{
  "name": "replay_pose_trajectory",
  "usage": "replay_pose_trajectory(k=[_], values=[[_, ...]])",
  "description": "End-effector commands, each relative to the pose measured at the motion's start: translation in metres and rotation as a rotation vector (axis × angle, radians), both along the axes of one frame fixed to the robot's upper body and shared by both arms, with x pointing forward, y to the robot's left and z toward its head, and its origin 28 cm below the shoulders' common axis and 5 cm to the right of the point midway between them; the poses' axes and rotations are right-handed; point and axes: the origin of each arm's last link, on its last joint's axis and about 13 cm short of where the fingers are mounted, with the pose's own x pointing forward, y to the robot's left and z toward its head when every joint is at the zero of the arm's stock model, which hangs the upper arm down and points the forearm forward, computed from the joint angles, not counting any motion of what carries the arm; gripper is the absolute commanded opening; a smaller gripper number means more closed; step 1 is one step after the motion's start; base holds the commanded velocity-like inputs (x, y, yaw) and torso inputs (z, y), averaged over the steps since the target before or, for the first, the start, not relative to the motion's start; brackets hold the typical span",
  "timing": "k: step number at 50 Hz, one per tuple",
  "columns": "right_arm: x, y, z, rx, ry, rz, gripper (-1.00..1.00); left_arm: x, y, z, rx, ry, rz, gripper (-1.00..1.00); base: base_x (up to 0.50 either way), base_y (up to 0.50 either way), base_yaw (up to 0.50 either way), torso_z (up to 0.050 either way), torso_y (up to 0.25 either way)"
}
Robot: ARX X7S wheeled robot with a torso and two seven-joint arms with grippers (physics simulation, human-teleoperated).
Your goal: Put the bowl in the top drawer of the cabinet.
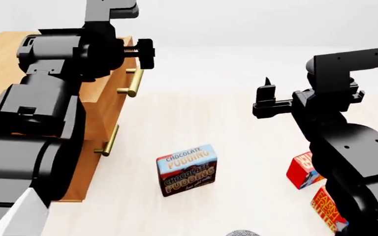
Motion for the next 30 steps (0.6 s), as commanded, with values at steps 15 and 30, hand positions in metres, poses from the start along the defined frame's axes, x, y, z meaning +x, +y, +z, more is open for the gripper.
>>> replay_pose_trajectory(k=[15, 30], values=[[0.004, -0.004, -0.009, -0.001, 0.023, -0.003, 1.0, 0.0, 0.008, -0.024, -0.116, 0.06, 0.003, 1.0, 0.0, 0.0, 0.0, 0.0, 0.0], [0.004, -0.004, -0.012, 0.0, 0.031, -0.003, 1.0, -0.001, 0.003, -0.032, -0.221, 0.091, -0.052, 1.0, 0.0, 0.0, 0.0, 0.0, 0.0]])
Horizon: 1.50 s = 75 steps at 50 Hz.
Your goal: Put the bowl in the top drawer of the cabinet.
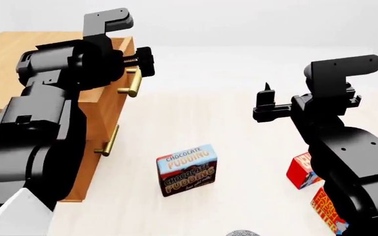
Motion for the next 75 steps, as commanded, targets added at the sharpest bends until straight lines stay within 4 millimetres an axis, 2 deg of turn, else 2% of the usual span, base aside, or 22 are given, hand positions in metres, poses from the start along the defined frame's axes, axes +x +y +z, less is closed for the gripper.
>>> replay_pose_trajectory(k=[1, 12, 28, 36, 57, 75], values=[[0.001, -0.001, -0.003, 0.001, 0.007, 0.001, 1.0, -0.001, -0.005, -0.013, -0.088, 0.041, -0.04, 1.0, 0.0, 0.0, 0.0, 0.0, 0.0], [-0.002, -0.002, -0.005, -0.001, 0.014, 0.007, 1.0, -0.002, -0.02, -0.026, -0.093, 0.071, -0.083, 1.0, 0.0, 0.0, 0.0, 0.0, 0.0], [-0.004, -0.004, -0.007, 0.004, 0.017, 0.011, 1.0, -0.003, -0.038, -0.029, -0.105, 0.08, -0.151, 1.0, 0.0, 0.0, 0.0, 0.0, 0.0], [-0.005, -0.006, -0.01, 0.009, 0.022, 0.013, 1.0, -0.005, -0.047, -0.037, -0.123, 0.098, -0.18, 1.0, 0.0, 0.0, 0.0, 0.0, 0.0], [-0.007, -0.006, -0.011, -0.003, 0.028, 0.017, 1.0, -0.009, -0.059, -0.044, -0.284, 0.144, -0.264, 1.0, 0.0, 0.0, 0.0, 0.0, 0.0], [-0.014, -0.016, -0.009, -0.004, 0.034, 0.012, 1.0, -0.019, -0.075, -0.049, -0.441, 0.203, -0.354, 1.0, -0.01, 0.0, 0.0, 0.0, 0.0]])
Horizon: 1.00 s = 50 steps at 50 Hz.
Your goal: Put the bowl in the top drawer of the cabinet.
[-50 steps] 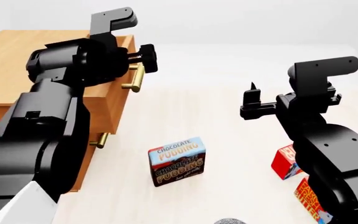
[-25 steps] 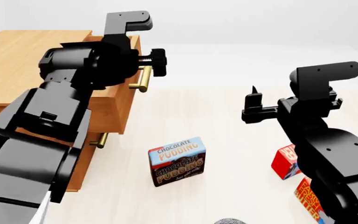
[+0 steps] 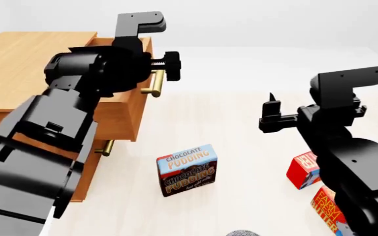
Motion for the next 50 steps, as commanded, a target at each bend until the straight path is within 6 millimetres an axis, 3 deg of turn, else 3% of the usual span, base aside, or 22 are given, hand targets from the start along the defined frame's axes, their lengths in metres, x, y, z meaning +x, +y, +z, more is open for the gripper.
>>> replay_pose_trajectory(k=[1, 14, 33, 50], values=[[-0.004, -0.004, 0.002, -0.004, 0.001, 0.0, 1.0, -0.017, -0.03, -0.045, -0.493, 0.269, -0.257, 1.0, -0.02, 0.0, 0.0, 0.0, 0.0], [0.003, 0.0, 0.0, -0.005, 0.005, -0.001, 1.0, -0.034, -0.043, -0.044, -0.551, 0.298, -0.32, 1.0, -0.01, 0.0, 0.0, 0.0, 0.0], [-0.013, -0.015, 0.0, 0.017, 0.006, -0.007, 1.0, -0.065, -0.077, -0.05, -0.462, 0.318, -0.406, 1.0, -0.01, 0.0, 0.0, 0.0, 0.0], [-0.017, -0.021, 0.001, 0.03, -0.003, -0.025, 1.0, -0.088, -0.098, -0.033, -0.398, 0.288, -0.468, 1.0, -0.01, 0.0, 0.0, 0.0, 0.0]])
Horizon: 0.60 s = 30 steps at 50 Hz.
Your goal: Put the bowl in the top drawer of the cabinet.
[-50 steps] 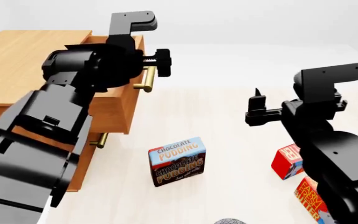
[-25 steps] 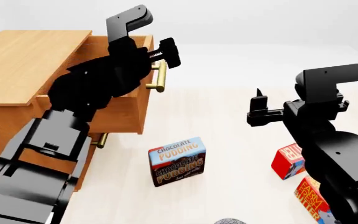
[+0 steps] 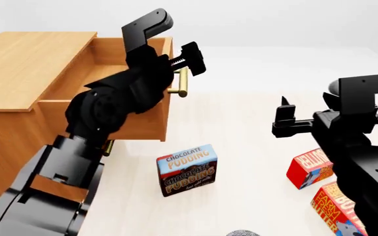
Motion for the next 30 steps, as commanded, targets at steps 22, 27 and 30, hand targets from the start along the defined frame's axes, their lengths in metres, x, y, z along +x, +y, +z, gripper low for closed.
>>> replay_pose_trajectory(k=[22, 27, 30], values=[[0.022, 0.003, -0.012, 0.046, -0.009, -0.067, 1.0, -0.082, -0.069, 0.003, 0.045, 0.204, -0.604, 1.0, 0.0, 0.0, 0.0, 0.0, 0.0], [0.013, -0.003, -0.011, 0.047, -0.009, -0.072, 1.0, -0.084, -0.06, 0.02, 0.106, 0.06, -0.469, 1.0, 0.0, 0.0, 0.0, 0.0, 0.0], [0.007, -0.006, -0.01, 0.045, -0.008, -0.072, 1.0, -0.088, -0.055, 0.033, 0.171, -0.055, -0.389, 1.0, 0.0, 0.0, 0.0, 0.0, 0.0]])
